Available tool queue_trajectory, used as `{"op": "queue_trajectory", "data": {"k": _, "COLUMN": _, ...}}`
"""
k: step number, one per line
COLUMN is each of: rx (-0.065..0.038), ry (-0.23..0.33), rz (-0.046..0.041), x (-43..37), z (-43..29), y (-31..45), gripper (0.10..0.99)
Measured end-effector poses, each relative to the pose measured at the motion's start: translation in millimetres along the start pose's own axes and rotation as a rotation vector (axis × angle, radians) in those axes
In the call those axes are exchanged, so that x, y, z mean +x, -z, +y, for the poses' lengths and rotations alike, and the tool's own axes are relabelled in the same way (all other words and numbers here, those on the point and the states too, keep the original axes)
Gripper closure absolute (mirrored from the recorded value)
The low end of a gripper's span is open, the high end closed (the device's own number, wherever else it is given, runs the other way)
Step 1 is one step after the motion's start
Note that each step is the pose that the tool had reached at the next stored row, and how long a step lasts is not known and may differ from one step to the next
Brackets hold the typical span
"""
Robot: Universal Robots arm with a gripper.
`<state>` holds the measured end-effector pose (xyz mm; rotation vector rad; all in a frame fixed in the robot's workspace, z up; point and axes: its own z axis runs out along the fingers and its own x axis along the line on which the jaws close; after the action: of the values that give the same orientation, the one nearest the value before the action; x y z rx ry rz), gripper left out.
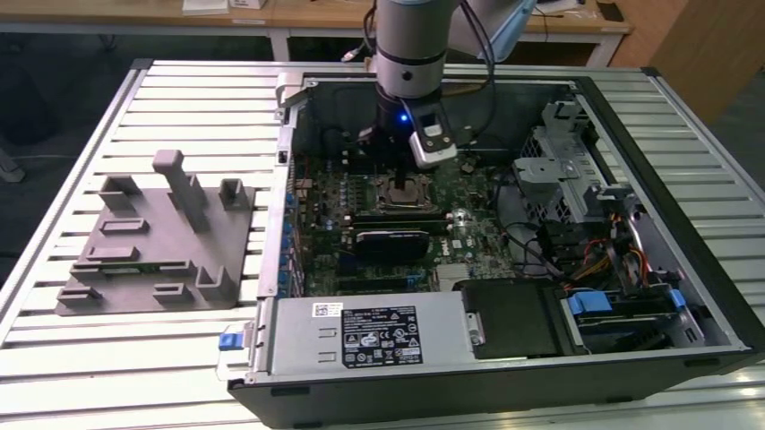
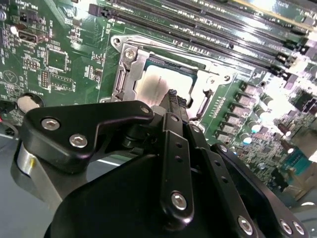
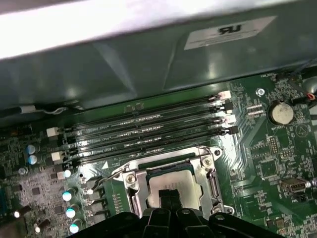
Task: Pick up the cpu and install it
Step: 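Close the cpu cover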
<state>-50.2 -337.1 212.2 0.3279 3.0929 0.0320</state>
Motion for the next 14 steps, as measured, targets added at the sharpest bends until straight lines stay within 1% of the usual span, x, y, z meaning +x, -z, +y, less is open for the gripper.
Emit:
{"op": "queue_trajectory", "data": {"k": 3, "rx": 0.000, "ry": 0.016, "rz": 0.0005, "x": 1.3, "z": -1.7, "y": -0.8, "gripper": 0.980}}
{"op": "queue_trajectory", "data": {"k": 10, "rx": 0.000, "ry": 0.018, "rz": 0.0004, "x": 8.3, "z": -8.7, "y": -2.7, "gripper": 0.980}}
{"op": "queue_trajectory", "data": {"k": 14, "rx": 0.000, "ry": 0.019, "rz": 0.0005, "x": 9.8, "z": -9.5, "y": -4.6, "gripper": 0.980}}
